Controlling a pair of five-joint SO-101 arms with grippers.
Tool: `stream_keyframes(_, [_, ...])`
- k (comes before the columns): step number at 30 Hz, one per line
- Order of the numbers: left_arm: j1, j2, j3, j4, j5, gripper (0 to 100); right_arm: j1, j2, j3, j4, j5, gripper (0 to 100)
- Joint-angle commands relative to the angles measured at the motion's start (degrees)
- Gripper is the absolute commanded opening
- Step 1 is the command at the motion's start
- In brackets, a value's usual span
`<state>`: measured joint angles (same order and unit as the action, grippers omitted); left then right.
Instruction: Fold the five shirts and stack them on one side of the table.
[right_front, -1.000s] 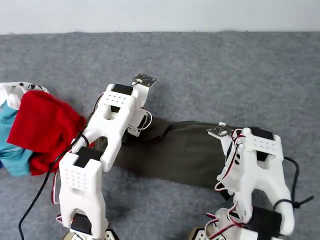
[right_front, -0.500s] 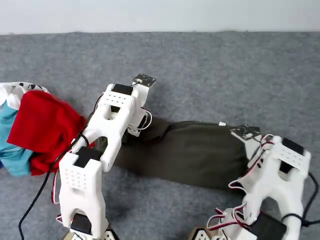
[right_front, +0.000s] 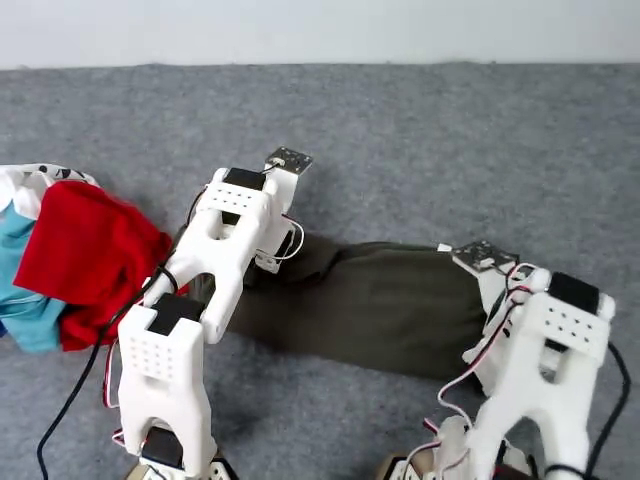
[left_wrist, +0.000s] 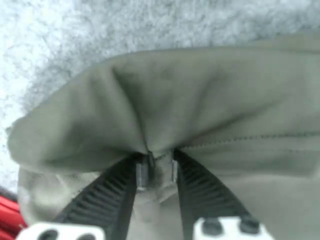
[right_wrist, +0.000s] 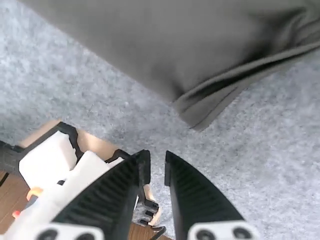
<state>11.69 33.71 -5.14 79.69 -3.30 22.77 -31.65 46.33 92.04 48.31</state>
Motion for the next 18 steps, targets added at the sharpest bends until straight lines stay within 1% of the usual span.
stream_keyframes(1, [0.35, 2.02, 0.04, -0.88, -0.09, 10, -1.01, -3.56, 2.11, -0.31, -0.79, 7.2])
stream_keyframes(5, [0.44, 2.02, 0.04, -0.88, -0.26, 10, -0.84, -3.91, 11.08, -8.04, -0.97, 8.0])
stream_keyframes(9, [0.44, 2.02, 0.04, -0.88, -0.35, 10, -0.75, -4.26, 17.05, -17.36, -1.05, 14.5])
stream_keyframes(12, [0.44, 2.02, 0.13, -0.88, -0.35, 10, -0.66, -4.26, 18.64, -21.76, -0.97, 15.0])
stream_keyframes(18, [0.44, 2.02, 0.13, -0.88, -0.35, 10, -0.66, -3.91, 18.9, -27.38, -0.79, 14.1])
